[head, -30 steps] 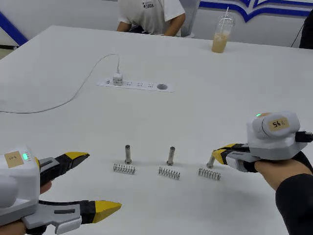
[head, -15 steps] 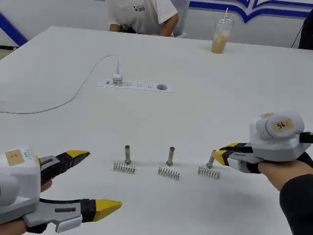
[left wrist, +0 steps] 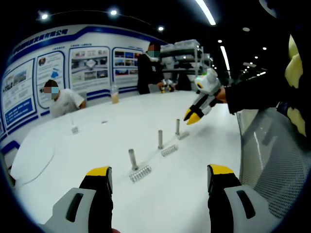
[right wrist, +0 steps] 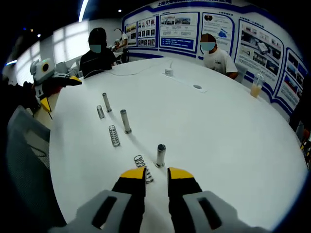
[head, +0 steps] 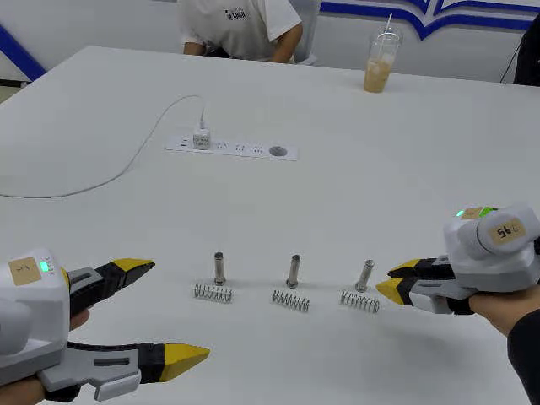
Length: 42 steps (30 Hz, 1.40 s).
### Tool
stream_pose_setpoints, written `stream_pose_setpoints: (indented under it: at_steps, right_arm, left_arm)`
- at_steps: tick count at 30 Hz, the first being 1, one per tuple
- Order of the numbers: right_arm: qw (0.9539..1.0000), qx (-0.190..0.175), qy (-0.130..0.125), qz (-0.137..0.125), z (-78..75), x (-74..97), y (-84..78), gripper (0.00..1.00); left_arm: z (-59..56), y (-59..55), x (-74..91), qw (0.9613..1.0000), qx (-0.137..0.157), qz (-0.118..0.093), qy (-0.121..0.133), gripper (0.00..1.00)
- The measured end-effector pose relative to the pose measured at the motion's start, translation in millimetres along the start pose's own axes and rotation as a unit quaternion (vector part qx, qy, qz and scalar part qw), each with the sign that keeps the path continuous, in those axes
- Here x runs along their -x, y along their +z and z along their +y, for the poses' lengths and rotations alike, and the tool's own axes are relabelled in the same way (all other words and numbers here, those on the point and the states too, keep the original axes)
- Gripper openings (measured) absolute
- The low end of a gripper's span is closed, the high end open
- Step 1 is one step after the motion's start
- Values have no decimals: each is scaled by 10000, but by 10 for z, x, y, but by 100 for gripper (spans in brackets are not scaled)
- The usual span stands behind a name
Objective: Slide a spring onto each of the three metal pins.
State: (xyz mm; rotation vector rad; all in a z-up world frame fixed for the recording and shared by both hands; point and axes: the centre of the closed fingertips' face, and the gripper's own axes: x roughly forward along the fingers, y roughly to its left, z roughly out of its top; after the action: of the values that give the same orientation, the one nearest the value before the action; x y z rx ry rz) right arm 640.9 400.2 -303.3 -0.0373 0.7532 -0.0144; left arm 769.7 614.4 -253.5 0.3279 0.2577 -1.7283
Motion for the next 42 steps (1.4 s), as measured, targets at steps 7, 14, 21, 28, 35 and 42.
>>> stream_pose_setpoints:
  at_steps: [7,14,21,28,35,42]
  right_arm:
    - [9988,264,410,98,89,-96,-49,18]
    - [9967,387,645,293,110,-195,-134,18]
    - [9947,519,744,477,101,-257,-227,17]
    - [9916,751,848,629,129,-293,-276,15]
    - [9888,875,941,753,149,-312,-299,13]
    - [9866,999,966,852,182,-306,-318,12]
  left_arm:
    - [-3,1,-19,10000,7,-1,-22,81]
    - [0,-19,-27,10000,34,18,-23,81]
    - [1,-37,-53,10000,55,36,-37,81]
    - [-13,-44,-78,10000,62,47,-62,81]
    - [-60,-69,-103,9999,65,68,-129,81]
    - [-130,-90,-133,9997,39,102,-236,81]
